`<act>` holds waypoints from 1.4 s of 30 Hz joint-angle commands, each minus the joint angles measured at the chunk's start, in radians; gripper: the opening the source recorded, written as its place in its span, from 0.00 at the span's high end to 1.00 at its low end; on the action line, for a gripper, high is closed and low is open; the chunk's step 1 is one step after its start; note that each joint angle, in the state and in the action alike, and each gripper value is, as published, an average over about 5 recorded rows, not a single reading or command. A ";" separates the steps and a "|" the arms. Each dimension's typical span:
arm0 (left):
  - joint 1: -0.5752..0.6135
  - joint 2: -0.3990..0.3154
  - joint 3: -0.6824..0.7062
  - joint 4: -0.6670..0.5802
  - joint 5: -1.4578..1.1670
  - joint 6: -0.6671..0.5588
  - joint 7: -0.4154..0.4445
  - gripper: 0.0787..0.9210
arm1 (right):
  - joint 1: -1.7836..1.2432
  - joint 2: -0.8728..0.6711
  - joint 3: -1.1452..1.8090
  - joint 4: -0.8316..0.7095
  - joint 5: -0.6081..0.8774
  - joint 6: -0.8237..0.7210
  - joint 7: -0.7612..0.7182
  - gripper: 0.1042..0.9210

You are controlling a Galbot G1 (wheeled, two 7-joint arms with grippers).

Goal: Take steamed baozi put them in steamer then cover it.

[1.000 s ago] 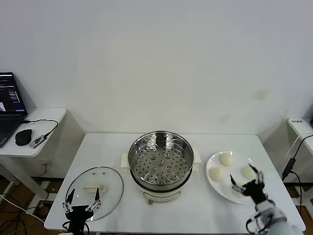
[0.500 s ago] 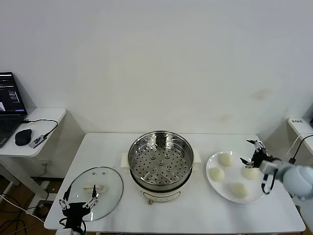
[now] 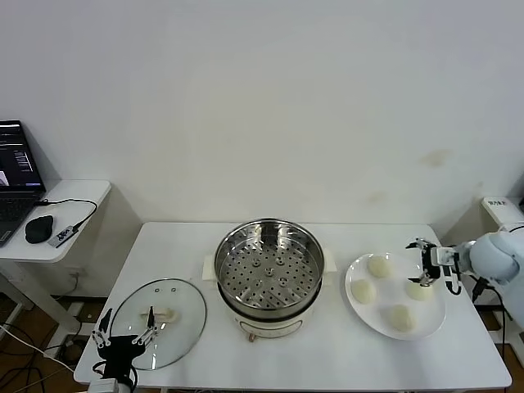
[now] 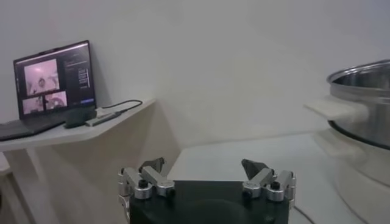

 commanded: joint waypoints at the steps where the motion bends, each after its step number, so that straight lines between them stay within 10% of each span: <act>1: -0.002 -0.001 -0.010 0.005 0.009 0.003 0.001 0.12 | 0.240 0.097 -0.265 -0.202 0.006 0.004 -0.089 0.12; 29: 0.003 -0.014 -0.020 0.014 0.021 0.001 0.007 0.12 | 0.317 0.339 -0.340 -0.436 -0.155 -0.007 -0.020 0.12; 42: 0.005 -0.014 -0.017 0.008 0.023 -0.001 0.005 0.12 | 0.304 0.333 -0.332 -0.425 -0.150 -0.005 -0.026 0.32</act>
